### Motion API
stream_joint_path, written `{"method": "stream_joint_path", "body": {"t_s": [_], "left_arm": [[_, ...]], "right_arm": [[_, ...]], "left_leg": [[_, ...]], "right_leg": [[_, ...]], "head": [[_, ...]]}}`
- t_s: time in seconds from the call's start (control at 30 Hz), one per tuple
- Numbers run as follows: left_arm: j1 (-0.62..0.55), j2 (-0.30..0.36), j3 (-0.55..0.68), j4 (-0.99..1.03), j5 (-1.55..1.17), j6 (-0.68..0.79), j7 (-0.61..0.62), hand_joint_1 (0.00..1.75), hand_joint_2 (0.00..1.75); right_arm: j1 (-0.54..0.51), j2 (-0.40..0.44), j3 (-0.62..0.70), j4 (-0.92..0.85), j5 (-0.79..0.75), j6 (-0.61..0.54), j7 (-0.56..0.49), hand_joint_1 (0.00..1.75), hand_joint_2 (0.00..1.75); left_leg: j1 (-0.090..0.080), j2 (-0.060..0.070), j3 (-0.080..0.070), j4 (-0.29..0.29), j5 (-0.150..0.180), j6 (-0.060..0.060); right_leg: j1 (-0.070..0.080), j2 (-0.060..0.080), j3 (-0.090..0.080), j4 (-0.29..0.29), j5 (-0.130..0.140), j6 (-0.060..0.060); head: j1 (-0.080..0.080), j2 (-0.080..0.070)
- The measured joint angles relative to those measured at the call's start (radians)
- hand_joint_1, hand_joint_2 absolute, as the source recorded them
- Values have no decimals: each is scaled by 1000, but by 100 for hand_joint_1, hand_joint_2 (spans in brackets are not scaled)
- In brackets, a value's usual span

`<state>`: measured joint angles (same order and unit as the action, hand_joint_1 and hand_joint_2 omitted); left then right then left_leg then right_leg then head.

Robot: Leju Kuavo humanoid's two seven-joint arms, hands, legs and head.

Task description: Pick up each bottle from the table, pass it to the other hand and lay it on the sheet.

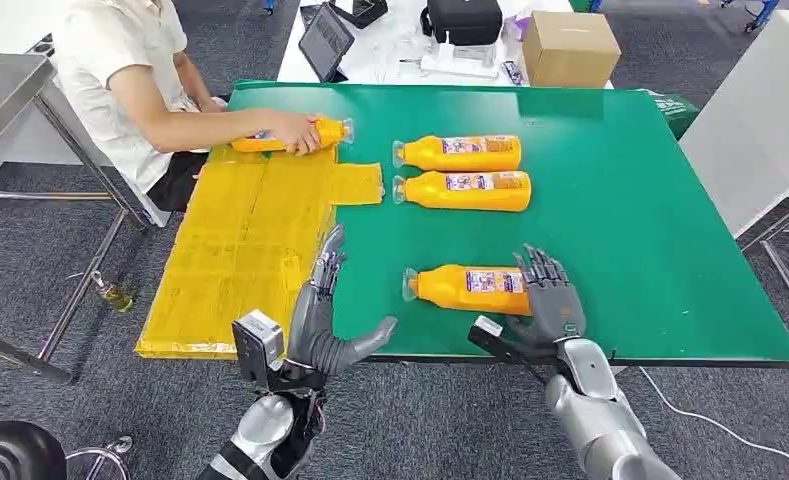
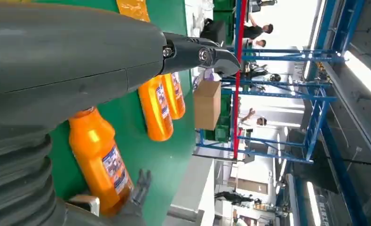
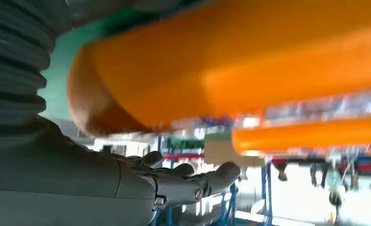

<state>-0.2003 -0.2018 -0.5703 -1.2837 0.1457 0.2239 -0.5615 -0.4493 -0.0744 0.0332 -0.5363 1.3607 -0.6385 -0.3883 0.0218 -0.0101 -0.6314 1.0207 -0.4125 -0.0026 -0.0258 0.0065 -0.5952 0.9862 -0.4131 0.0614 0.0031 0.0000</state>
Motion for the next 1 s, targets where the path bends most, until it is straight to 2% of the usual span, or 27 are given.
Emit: {"method": "stream_joint_path", "body": {"t_s": [0.17, 0.23, 0.43, 0.63, 0.67, 0.83, 1.0], "left_arm": [[0, 0, 0, 0, 10, -15, 9, 0, 175], [-1, 0, 0, 0, 22, -29, 21, 0, 175], [-2, 0, 0, 0, 33, -53, 36, 0, 175], [-5, 0, 1, 0, 34, -68, 44, 0, 175], [-5, 0, 1, 0, 34, -69, 45, 0, 175], [-5, -1, 3, 0, 78, -50, 72, 0, 175], [0, -18, 33, 21, 308, 45, 172, 0, 175]], "right_arm": [[-41, -16, 61, 45, 16, 57, 56, 166, 175], [-55, -24, 80, 53, 11, 83, 66, 175, 175], [-92, -51, 140, 60, -8, 160, 86, 175, 175], [-100, -61, 174, 59, -95, 199, 58, 173, 175], [-99, -61, 175, 58, -134, 210, 31, 175, 175], [-62, -43, 157, 15, -503, 284, -156, 154, 175], [40, 23, 158, -136, -744, 215, -198, 145, 175]], "left_leg": [[0, 1, 3, 0, 0, 0], [0, 1, 3, 0, 0, 1], [0, 0, 4, 0, 1, 2], [0, 0, 4, 0, 1, 1], [0, 0, 4, 0, 1, 1], [0, 1, 5, 0, 0, 1], [2, 2, 5, 0, 0, 0]], "right_leg": [[0, 1, 2, 0, 0, 0], [0, 1, 3, 0, 1, 1], [0, 1, 4, 0, 1, 1], [0, 1, 4, 0, 1, 1], [0, 1, 4, -1, 1, 1], [0, 3, 6, 0, 1, 1], [2, 5, 4, 0, 1, 1]], "head": [[0, 0], [0, 0], [0, 0], [0, 0], [0, 0], [1, 0], [0, 0]]}}
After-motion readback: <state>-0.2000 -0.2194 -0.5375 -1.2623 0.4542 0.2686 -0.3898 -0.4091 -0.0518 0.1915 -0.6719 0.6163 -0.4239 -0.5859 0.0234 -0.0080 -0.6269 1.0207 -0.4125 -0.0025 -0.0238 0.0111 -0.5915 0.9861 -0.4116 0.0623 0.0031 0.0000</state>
